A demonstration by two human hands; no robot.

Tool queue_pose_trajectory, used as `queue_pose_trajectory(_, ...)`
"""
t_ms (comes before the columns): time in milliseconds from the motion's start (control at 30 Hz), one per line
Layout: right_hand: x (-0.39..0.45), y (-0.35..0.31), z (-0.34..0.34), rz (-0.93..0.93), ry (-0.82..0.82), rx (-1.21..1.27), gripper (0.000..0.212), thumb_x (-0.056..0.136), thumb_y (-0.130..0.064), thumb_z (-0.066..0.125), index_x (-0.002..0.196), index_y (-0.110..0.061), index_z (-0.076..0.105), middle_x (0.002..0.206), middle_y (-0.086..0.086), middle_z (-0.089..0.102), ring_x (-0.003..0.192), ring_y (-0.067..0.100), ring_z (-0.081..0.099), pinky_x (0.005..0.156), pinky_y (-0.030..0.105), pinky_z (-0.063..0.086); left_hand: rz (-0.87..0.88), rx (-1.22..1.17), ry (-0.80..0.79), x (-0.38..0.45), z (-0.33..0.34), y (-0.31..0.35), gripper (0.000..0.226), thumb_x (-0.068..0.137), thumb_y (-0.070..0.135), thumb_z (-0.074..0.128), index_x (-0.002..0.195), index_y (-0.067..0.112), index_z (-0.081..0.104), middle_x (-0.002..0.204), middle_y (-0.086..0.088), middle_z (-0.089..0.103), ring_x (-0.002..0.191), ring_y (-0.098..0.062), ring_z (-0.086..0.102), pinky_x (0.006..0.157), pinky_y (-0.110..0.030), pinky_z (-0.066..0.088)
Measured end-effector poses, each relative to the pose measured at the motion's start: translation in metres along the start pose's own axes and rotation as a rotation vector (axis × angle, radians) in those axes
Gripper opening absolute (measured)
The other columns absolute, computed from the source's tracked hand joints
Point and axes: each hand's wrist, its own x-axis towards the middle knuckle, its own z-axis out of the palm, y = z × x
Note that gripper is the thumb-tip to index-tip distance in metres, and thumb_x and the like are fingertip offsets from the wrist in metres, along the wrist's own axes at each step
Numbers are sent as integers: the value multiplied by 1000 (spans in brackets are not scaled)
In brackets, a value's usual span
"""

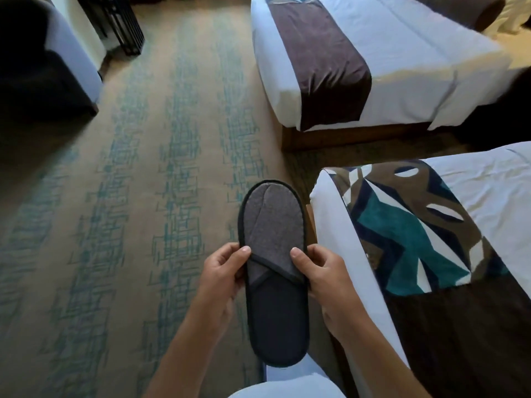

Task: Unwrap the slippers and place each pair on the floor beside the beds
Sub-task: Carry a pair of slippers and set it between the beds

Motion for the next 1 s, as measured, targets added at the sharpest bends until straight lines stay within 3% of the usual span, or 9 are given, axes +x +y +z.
queue_pose_trajectory(133,117,-48,-4,8,84,66,12,87,-38,65,93,-31,57,96,-9,67,91,9,66,76,22,59,-43,77,-11,120,34,49,20,94,0,55,78,7,65,67,-2,70,59,-12,63,56,-21,55)
queue_pose_trajectory(300,241,-108,-19,-10,187,8,22,82,-46,67,97,-34,57,102,-10,67,94,9,66,85,24,58,-64,152,-99,246,87,114,10,93,5,59,87,4,67,79,-9,70,69,-17,65,63,-24,56)
queue_pose_trajectory(433,328,-151,-38,-4,287,-5,31,85,-38,69,108,-19,59,101,-4,67,93,11,64,66,10,52,-87,157,-165,334,133,147,8,90,6,63,83,5,68,76,-8,69,66,-17,64,62,-24,55)
queue_pose_trajectory(600,434,-192,-64,23,387,-11,25,88,-37,66,102,-18,59,87,-12,62,77,-1,57,52,-3,40,-159,205,-284,457,191,185,15,93,2,57,82,4,68,71,-6,72,60,-13,67,56,-22,57)
queue_pose_trajectory(667,479,-209,-75,32,444,42,25,87,-37,67,98,-14,61,87,-5,66,81,7,63,61,4,50,-181,240,-342,513,219,200,15,92,3,58,83,4,70,72,-6,73,60,-12,68,57,-22,57)
queue_pose_trajectory(733,524,-222,-85,41,523,106,24,85,-36,69,93,-14,63,89,5,70,87,23,68,78,35,60,-196,300,-401,566,248,216,16,92,4,60,83,6,73,75,-7,74,64,-13,69,61,-24,57)
queue_pose_trajectory(767,543,-230,-90,52,563,118,23,85,-36,69,92,-15,64,89,7,71,88,25,68,79,44,60,-206,333,-434,588,263,224,14,92,6,61,86,5,73,78,-7,74,66,-14,69,64,-25,57)
queue_pose_trajectory(833,575,-249,-105,61,639,165,22,85,-37,69,94,-17,64,91,3,72,88,23,69,79,43,61,-226,379,-532,627,297,239,13,93,7,61,93,1,72,78,-7,73,66,-13,68,65,-25,56)
queue_pose_trajectory(1000,632,-282,-158,93,855,224,23,88,-38,65,100,-19,62,93,-6,68,88,14,66,70,22,57,-280,495,-707,698,398,254,11,94,7,60,87,5,69,65,1,67,56,-7,63,54,-18,52)
